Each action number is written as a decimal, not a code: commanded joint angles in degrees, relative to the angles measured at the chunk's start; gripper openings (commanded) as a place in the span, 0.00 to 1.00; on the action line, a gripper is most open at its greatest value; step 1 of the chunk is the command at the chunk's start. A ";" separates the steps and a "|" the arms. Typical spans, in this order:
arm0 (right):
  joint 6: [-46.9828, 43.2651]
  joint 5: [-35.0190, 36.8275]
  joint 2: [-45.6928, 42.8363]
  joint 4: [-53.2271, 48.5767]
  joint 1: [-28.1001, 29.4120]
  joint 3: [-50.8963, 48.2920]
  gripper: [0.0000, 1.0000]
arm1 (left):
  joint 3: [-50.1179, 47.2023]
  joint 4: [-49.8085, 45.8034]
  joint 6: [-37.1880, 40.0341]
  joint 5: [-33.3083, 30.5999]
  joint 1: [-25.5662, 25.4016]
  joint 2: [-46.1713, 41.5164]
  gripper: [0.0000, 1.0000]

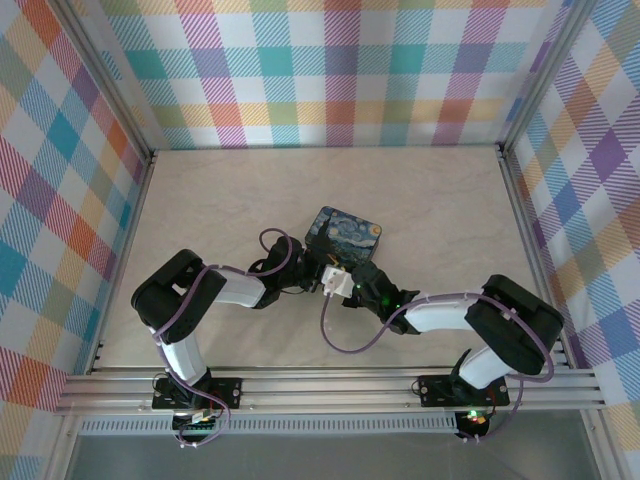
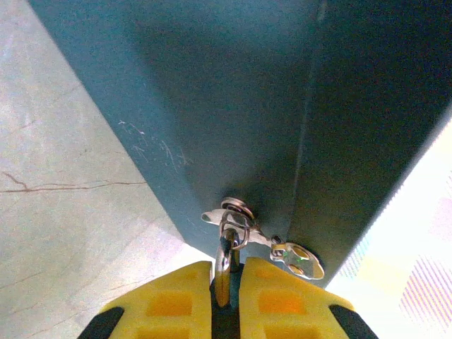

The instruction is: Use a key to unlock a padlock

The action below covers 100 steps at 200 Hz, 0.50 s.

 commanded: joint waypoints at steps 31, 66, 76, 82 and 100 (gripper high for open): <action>2.49 1.61 0.37 0.10 -0.22 2.96 0.00 | 0.05 -0.17 -1.23 1.24 -0.64 -1.57 0.00; 9.18 1.73 -2.51 -4.14 -0.22 4.56 0.00 | 0.02 0.05 -1.28 1.16 -0.66 -1.69 0.00; 12.26 1.29 -3.25 -5.31 -0.14 4.79 0.00 | -0.01 0.09 -1.30 1.16 -0.80 -1.68 0.00; 14.44 1.13 -3.51 -6.08 -0.22 4.95 0.00 | 0.06 0.18 -1.29 1.05 -0.74 -1.64 0.00; 22.91 -0.04 -4.07 -7.08 -0.15 4.68 0.00 | -0.02 0.23 -1.18 0.98 -0.97 -1.54 0.00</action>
